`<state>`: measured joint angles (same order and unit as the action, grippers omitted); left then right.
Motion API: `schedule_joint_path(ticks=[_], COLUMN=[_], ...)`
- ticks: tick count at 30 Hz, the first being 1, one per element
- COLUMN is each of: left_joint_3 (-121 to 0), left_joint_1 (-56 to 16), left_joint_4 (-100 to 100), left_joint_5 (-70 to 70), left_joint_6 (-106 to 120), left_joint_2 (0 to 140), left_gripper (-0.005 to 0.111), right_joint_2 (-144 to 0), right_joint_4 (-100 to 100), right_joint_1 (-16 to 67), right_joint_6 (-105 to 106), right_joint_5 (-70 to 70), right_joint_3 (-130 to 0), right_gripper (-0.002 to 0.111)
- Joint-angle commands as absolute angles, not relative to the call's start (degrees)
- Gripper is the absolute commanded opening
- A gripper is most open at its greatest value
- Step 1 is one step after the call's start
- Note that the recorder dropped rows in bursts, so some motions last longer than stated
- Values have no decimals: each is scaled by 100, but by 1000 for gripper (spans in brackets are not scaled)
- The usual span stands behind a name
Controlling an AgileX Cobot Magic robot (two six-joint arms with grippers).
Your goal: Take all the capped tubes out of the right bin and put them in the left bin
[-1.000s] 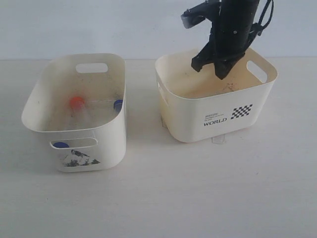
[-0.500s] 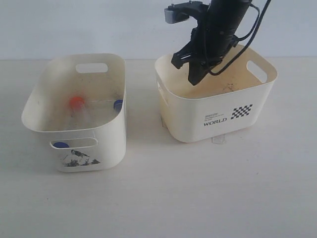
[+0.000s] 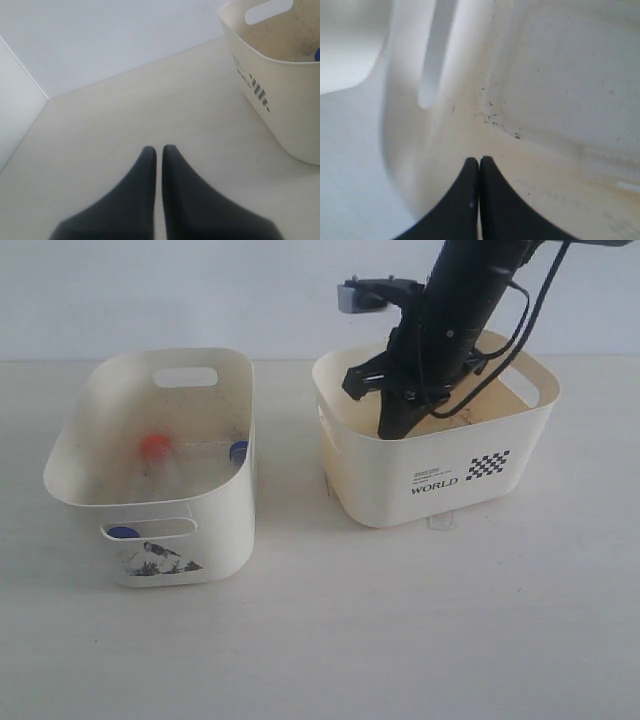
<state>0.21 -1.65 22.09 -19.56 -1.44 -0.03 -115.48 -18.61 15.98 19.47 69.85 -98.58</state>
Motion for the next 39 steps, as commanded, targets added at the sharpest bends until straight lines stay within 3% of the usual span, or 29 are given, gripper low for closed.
schedule_joint_path(ticks=[1, 17, 26, 39], left_joint_3=[0, 0, 0, 0], left_joint_1=[-189, -189, -189, -189], left_joint_4=[2193, 2193, 2193, 2193], left_joint_5=[-1926, -1926, -1926, -1926], left_joint_6=[-198, -198, -198, -198], left_joint_2=[0, 0, 0, 0], left_gripper=[4, 4, 4, 4], right_joint_2=[-11201, -11105, -10575, -10525], right_joint_4=[-2280, -2116, -774, -1766], right_joint_1=[1595, 1595, 1583, 1594], right_joint_6=[1936, 1813, 1528, 1651], right_joint_5=[6996, 6996, 6996, 6996], right_joint_3=[-9828, -8853, -8853, -8853], right_gripper=[0, 0, 0, 0])
